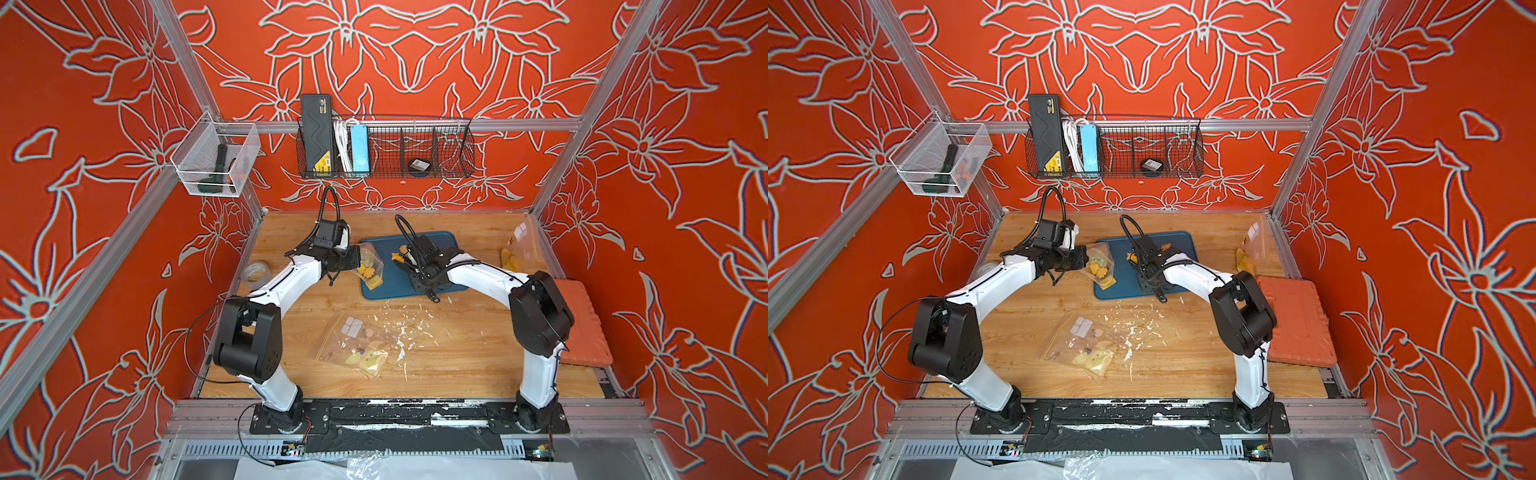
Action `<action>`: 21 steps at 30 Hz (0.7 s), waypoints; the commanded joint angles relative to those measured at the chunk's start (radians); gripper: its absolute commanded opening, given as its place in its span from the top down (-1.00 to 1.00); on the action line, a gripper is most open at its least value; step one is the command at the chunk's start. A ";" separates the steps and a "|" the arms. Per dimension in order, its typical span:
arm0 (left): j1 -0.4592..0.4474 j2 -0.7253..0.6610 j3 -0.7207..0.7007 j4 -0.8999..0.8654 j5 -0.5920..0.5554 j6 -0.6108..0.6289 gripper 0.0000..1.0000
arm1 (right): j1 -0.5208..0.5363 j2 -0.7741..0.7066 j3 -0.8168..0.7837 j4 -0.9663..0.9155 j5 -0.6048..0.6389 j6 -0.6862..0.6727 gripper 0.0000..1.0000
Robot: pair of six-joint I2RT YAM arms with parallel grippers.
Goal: Put the cookies into a resealable bag to prevent moisture
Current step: Pick up the cookie from the tray.
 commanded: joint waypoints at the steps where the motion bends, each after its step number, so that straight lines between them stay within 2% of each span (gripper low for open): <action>1: 0.008 -0.069 -0.031 0.032 -0.007 -0.008 1.00 | 0.000 -0.102 -0.048 0.044 -0.003 -0.022 0.46; 10: 0.013 -0.092 -0.046 0.051 -0.019 -0.015 1.00 | -0.001 -0.230 -0.165 0.079 -0.026 -0.056 0.51; 21: 0.013 0.000 0.013 0.044 0.114 -0.012 1.00 | 0.007 -0.427 -0.273 0.061 -0.048 -0.078 0.51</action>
